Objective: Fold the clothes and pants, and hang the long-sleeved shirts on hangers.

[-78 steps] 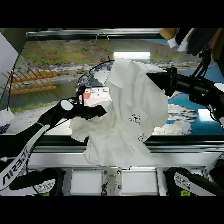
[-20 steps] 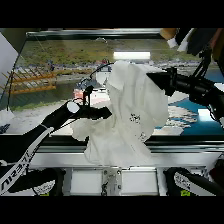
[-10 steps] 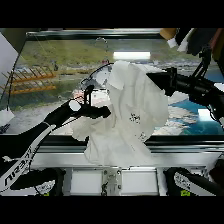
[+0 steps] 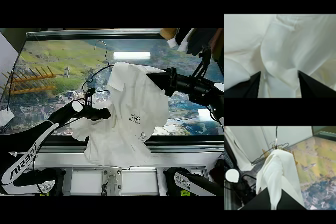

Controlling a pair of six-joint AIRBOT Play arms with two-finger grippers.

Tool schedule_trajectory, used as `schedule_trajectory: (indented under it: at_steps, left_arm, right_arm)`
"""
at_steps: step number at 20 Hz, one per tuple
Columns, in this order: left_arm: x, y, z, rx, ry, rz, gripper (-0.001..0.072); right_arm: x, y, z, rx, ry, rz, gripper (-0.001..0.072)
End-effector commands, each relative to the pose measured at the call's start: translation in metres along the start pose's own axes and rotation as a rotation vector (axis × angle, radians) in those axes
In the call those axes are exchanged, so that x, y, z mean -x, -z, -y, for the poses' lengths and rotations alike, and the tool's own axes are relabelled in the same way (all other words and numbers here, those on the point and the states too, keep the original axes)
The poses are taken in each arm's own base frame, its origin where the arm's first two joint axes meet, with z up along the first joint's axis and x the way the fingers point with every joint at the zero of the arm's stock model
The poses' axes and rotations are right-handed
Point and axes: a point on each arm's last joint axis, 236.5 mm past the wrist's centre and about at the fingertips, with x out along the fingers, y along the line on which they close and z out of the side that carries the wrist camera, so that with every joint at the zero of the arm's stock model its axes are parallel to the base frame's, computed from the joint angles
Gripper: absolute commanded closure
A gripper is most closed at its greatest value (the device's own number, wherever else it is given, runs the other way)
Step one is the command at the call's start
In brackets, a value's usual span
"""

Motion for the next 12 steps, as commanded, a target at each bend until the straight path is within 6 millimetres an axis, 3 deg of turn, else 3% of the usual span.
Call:
schedule_trajectory:
  at_steps: [1, 5, 7, 8, 9, 10, 12]
  left_arm:
    - [-0.003, 0.0, 0.002, 0.009, 0.004, 0.004, 0.0224]
    - [-0.008, 0.009, 0.013, -0.023, 0.011, -0.01, 0.0227]
    - [-0.009, 0.01, 0.014, -0.027, 0.012, -0.013, 0.0459]
    - [-0.009, 0.01, 0.015, -0.027, 0.012, -0.013, 0.0469]
    - [-0.008, 0.01, 0.014, -0.026, 0.011, -0.013, 0.0535]
    - [-0.008, 0.009, 0.012, -0.024, 0.009, -0.012, 0.0695]
    - [-0.003, 0.004, 0.008, -0.01, 0.009, -0.004, 0.0696]
  right_arm:
    - [0.0, 0.0, 0.0, -0.001, 0.0, 0.001, 0.0701]
    - [0.0, 0.0, 0.0, 0.0, 0.0, 0.001, 0.0701]
    - [0.0, 0.0, 0.0, 0.0, 0.0, 0.002, 0.0701]
    - [0.0, 0.0, 0.0, 0.0, -0.001, 0.002, 0.0701]
    - [0.0, 0.0, 0.0, 0.0, 0.0, 0.002, 0.0701]
    - [0.0, 0.0, 0.0, 0.0, 0.0, 0.002, 0.0701]
    - [0.0, -0.001, 0.0, 0.0, -0.001, 0.002, 0.0701]
